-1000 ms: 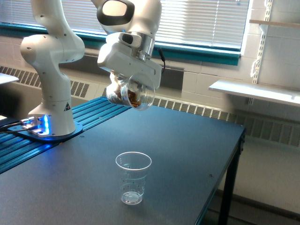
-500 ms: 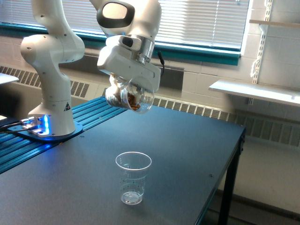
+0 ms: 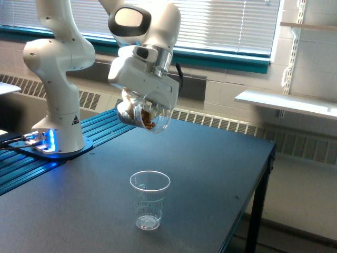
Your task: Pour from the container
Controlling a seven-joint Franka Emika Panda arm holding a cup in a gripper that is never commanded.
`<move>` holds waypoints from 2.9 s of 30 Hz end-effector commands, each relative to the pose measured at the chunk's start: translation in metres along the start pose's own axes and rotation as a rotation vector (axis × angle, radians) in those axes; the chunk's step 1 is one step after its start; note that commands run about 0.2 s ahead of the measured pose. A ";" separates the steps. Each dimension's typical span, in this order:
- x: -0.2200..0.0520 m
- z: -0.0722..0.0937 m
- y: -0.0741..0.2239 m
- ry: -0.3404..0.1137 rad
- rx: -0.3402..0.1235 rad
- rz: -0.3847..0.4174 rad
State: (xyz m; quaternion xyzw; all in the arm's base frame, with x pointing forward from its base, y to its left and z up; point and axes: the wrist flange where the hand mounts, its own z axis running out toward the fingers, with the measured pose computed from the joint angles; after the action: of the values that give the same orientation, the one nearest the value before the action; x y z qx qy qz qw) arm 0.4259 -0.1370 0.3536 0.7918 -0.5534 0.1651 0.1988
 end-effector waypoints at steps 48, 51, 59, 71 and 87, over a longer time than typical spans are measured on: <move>0.000 0.015 -0.010 0.006 -0.107 0.038; -0.002 0.017 -0.010 0.003 -0.115 0.039; -0.007 0.023 -0.008 -0.002 -0.137 0.044; -0.007 0.028 -0.011 -0.017 -0.168 0.040; -0.002 0.026 -0.024 -0.016 -0.204 0.019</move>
State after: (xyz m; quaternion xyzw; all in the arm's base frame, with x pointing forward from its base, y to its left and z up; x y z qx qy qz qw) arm 0.4417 -0.1466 0.3224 0.7603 -0.5826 0.1050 0.2674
